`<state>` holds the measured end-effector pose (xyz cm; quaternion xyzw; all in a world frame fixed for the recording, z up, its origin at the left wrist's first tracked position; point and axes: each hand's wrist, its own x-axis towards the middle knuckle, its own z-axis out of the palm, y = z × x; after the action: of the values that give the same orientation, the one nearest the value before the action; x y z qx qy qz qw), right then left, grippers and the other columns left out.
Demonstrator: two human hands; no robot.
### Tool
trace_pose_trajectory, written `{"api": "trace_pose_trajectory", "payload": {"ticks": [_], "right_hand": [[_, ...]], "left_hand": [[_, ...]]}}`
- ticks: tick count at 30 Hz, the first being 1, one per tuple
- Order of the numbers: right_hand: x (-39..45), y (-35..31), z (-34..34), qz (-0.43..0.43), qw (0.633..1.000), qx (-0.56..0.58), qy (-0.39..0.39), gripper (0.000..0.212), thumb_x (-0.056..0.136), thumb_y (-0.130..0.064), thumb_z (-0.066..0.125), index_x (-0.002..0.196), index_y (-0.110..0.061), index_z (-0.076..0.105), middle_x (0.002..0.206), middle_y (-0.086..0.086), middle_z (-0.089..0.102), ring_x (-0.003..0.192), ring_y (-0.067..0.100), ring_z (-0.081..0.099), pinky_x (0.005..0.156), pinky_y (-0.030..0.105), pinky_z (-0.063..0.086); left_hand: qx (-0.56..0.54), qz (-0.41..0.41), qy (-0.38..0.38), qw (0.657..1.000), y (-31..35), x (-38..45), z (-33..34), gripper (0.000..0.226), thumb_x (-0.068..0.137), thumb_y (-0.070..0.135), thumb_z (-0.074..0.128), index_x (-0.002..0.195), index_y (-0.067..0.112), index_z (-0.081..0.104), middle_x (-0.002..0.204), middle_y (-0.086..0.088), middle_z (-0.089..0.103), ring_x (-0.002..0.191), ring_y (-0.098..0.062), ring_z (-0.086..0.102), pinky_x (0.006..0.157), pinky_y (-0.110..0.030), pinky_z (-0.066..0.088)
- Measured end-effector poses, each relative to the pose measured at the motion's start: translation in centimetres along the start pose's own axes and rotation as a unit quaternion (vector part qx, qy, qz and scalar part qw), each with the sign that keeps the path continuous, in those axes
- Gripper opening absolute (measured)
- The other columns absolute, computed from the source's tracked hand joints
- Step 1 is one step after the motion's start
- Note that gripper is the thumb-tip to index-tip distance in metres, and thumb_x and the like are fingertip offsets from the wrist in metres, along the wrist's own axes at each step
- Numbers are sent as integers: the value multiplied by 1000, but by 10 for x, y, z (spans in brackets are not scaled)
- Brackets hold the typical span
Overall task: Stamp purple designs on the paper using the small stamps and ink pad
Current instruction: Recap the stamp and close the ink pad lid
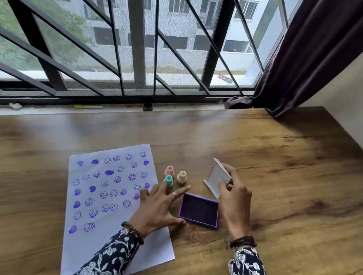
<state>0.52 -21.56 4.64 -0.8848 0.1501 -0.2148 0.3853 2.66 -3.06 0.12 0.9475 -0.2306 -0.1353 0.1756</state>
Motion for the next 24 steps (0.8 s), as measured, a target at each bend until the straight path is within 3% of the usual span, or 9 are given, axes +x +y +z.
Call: {"api": "trace_pose_trajectory", "payload": {"ticks": [3, 6, 9, 13, 16, 20, 22, 24], "right_hand": [[-17, -6, -11, -54, 996, -51, 49, 31, 81, 1, 60, 107, -15, 63, 90, 9, 70, 75, 25, 64, 62, 31, 50], [-40, -1, -14, -122, 981, -137, 56, 29, 80, -2, 64, 104, -17, 66, 87, 3, 72, 80, 22, 63, 70, 34, 52], [-62, 9, -7, -152, 977, -148, 21, 36, 75, 1, 67, 106, -17, 68, 100, 0, 72, 91, 19, 64, 82, 33, 52], [-80, 16, 8, -204, 966, -148, -56, 42, 71, 4, 70, 108, -16, 68, 110, 3, 71, 99, 22, 66, 88, 38, 54], [-86, 18, 13, -222, 954, -147, -134, 43, 77, 0, 65, 117, -15, 63, 123, 7, 65, 113, 23, 60, 96, 44, 49], [-85, 13, 15, -148, 969, -70, -184, 30, 82, -8, 57, 109, -14, 68, 125, 10, 61, 121, 25, 52, 103, 45, 42], [-79, 8, 18, -77, 984, -24, -161, 16, 83, -21, 61, 96, -18, 71, 127, 9, 58, 126, 25, 46, 108, 43, 34], [-73, 4, 22, -10, 989, -25, -147, 16, 75, -35, 70, 86, -23, 68, 137, 8, 48, 134, 26, 33, 111, 44, 28]], "left_hand": [[-11, -1, -23, 1000, 2, 8, -2, 76, 68, 60, 64, 134, 46, 28, 142, -8, 27, 121, -25, 29, 93, -44, 23], [-21, -15, 43, 999, 4, -1, 5, 74, 67, 62, 62, 130, 34, 35, 135, -2, 35, 116, -22, 32, 87, -39, 20], [-22, -70, 119, 990, 10, -19, 18, 74, 67, 67, 55, 127, 29, 35, 122, 0, 41, 109, -20, 35, 77, -34, 14], [-33, -83, 139, 986, 10, -31, 28, 82, 67, 69, 53, 133, 29, 28, 114, 1, 44, 109, -19, 39, 74, -32, 13], [-71, -81, 147, 983, 7, -32, 27, 72, 68, 64, 57, 128, 31, 34, 114, 3, 46, 108, -18, 42, 72, -28, 11], [-88, -92, 147, 981, 6, -31, 26, 62, 68, 59, 63, 118, 27, 44, 109, 2, 47, 104, -18, 44, 69, -27, 11], [-96, -91, 152, 979, 6, -32, 26, 60, 67, 59, 63, 115, 26, 47, 107, 2, 47, 102, -18, 44, 69, -27, 10], [-108, -85, 159, 978, 6, -32, 26, 60, 67, 59, 61, 116, 28, 46, 105, 3, 47, 101, -16, 44, 68, -27, 11]]}}
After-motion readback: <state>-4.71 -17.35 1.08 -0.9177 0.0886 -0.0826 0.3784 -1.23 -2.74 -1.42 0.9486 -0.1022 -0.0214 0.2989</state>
